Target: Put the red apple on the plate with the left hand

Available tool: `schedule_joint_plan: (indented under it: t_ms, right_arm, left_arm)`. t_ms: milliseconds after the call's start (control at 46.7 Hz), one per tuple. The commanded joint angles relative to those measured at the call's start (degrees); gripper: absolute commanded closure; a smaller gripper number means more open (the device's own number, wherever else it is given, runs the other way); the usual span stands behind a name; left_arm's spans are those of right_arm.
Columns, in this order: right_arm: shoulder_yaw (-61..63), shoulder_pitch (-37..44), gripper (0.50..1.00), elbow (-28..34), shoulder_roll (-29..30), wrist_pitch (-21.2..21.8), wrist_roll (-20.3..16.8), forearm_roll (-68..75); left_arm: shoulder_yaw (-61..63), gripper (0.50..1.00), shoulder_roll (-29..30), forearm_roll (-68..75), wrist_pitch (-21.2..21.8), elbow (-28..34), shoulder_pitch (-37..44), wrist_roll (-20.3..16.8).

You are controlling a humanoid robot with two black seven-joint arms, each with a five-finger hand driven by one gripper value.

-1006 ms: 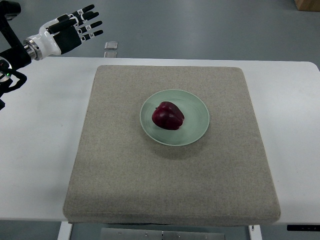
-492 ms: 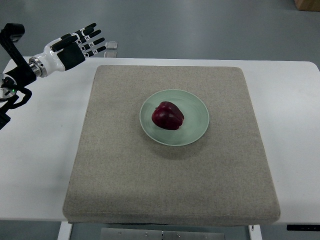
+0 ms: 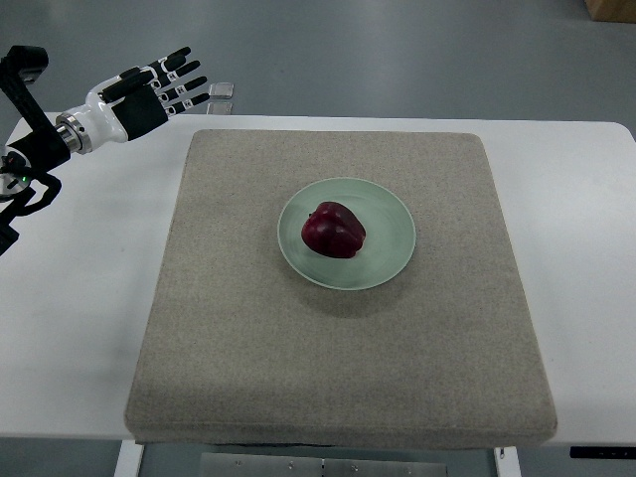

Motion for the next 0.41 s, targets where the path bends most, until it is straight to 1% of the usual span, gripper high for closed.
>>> schedule_joint_plan:
  t_ms: [0,385]
  right_arm:
    - [0.00,0.00,0.536,-0.01,0.00,0.00,0.00,0.08]
    - [0.09,-0.35,0.536,0.08,0.00,0.53,0.00,0.08]
  left_arm:
    - [0.05,0.501,-0.01,0.00,-0.01,0.00,-0.01,0.00]
    - [0.14,0.501,-0.09,0.09,-0.01,0.09,-0.19,-0.09]
